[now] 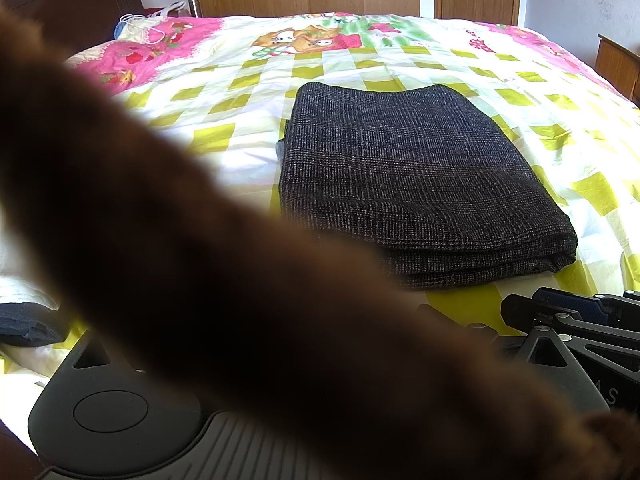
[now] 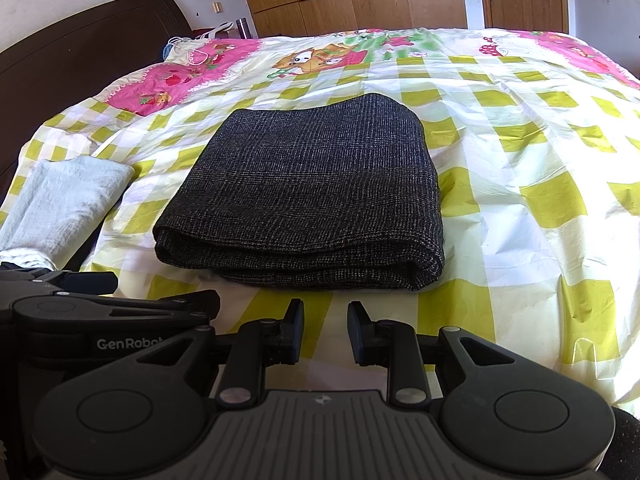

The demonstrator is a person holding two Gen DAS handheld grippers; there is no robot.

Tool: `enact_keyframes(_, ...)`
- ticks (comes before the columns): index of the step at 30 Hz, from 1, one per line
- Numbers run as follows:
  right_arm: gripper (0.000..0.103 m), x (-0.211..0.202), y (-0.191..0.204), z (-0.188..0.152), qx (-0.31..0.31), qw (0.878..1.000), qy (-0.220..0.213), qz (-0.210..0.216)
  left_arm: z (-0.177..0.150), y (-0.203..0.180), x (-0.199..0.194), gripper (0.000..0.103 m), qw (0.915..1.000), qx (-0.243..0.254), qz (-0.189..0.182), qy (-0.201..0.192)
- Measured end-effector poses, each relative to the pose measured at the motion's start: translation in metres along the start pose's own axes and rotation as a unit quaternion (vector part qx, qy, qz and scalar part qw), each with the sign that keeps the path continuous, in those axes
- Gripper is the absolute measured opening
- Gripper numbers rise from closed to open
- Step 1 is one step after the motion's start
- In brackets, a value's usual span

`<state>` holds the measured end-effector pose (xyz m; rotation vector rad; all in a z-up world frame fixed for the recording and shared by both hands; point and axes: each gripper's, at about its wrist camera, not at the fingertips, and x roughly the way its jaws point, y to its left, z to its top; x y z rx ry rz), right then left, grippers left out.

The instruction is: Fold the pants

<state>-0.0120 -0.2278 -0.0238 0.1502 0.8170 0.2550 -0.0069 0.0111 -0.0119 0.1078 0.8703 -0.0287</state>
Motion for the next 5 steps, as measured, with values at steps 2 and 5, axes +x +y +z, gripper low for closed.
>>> enact_keyframes(2, 0.041, -0.0001, 0.0001, 0.0000, 0.000, 1.000, -0.001, 0.000, 0.0003, 0.0003, -0.0008, 0.101, 1.0000, 0.000, 0.001, -0.002)
enact_keyframes(5, 0.041, -0.0012, 0.0003, 0.0006, -0.001, 1.000, -0.004, 0.002, 0.0008, 0.0009, -0.0029, 0.101, 1.0000, 0.000, 0.004, -0.007)
